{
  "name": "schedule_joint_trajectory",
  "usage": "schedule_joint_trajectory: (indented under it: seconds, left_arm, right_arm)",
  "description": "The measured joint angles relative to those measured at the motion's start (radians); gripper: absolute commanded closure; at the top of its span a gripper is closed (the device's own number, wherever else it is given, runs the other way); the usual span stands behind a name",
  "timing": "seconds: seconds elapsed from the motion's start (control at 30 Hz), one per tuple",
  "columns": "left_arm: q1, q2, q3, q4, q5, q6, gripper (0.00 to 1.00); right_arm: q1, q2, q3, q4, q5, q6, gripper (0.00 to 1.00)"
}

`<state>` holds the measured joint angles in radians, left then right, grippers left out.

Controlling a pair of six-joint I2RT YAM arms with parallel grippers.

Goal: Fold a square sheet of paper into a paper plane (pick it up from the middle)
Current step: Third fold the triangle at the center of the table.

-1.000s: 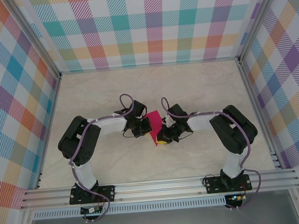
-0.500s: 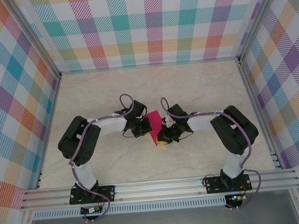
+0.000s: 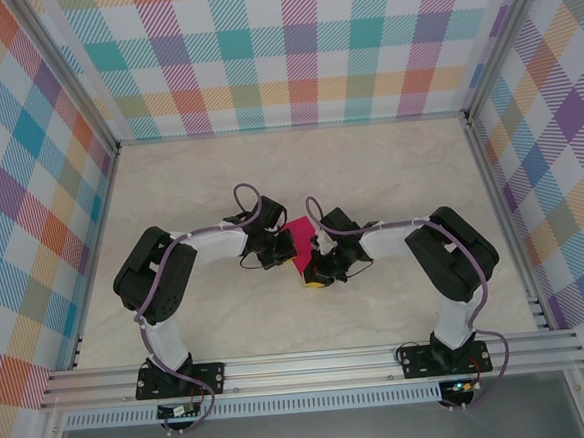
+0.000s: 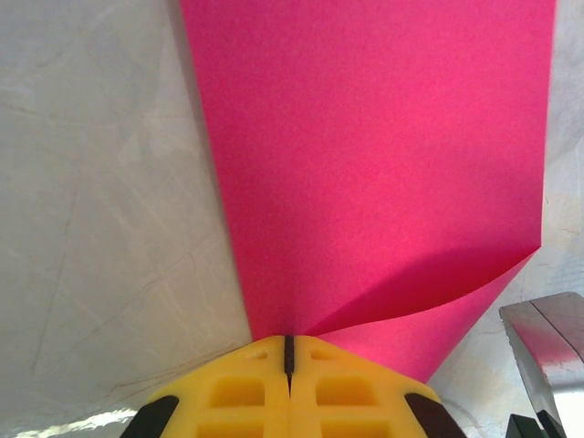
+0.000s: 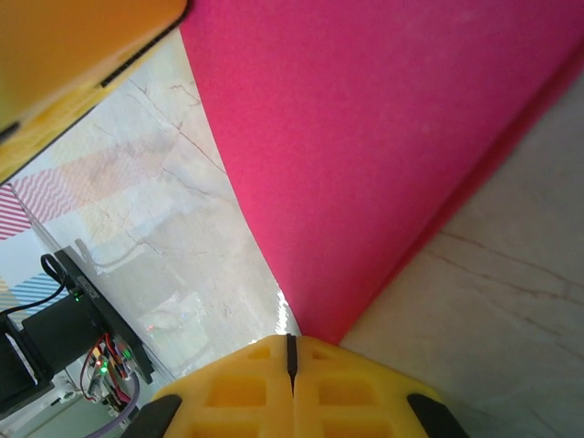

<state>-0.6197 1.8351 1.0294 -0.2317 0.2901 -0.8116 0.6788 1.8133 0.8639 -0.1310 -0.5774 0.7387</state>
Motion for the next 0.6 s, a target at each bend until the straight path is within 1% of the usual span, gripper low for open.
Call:
schedule_joint_trajectory:
  seconds: [0.23, 0.47, 0.6]
  left_arm:
    - [0.000, 0.000, 0.000, 0.000, 0.000, 0.000, 0.98]
    - [0.000, -0.003, -0.005, 0.005, 0.000, 0.000, 0.98]
    - [0.000, -0.003, -0.005, 0.005, 0.000, 0.000, 0.98]
  right_arm:
    - [0.000, -0.005, 0.000, -0.004, 0.003, 0.000, 0.96]
    - [0.000, -0.111, 0.025, -0.042, 0.067, -0.012, 0.96]
    - [0.000, -0.105, 0.077, -0.042, 0.116, -0.019, 0.96]
